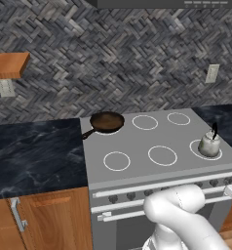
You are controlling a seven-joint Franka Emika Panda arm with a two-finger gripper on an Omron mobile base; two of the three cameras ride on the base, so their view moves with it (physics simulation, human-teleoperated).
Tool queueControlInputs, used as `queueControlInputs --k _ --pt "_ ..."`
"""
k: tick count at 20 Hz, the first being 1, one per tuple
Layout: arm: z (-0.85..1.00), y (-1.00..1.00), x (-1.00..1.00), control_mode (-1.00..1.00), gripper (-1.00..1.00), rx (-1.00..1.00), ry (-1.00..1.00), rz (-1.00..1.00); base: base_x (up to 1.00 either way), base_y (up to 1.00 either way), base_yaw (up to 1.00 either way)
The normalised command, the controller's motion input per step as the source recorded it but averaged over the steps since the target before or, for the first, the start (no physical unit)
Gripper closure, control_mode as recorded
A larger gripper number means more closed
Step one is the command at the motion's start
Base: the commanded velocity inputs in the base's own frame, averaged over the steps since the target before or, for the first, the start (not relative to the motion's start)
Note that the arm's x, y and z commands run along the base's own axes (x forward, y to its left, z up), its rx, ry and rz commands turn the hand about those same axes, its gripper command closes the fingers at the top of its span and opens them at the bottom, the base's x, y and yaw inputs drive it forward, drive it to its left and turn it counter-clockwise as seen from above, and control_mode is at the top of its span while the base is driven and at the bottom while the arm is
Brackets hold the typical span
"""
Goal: Pick the kettle from the counter and place it on a stove burner. Then turn the burner on.
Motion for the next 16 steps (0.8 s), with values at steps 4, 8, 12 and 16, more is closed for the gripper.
queueControlInputs --k 4,8,12,16 --pt "-0.32 -0.34 0.01 -1.00 -1.00 0.00 0.00 0.00 0.00 0.00 0.00" --pt "-0.19 -0.32 0.00 -1.00 -1.00 0.00 0.00 0.00 0.00 0.00 0.00" --pt "0.00 -0.03 0.00 -1.00 -1.00 0.00 0.00 0.00 0.00 0.00 0.00" --pt "-0.07 0.00 0.02 -1.00 -1.00 0.00 0.00 0.00 0.00 0.00 0.00"
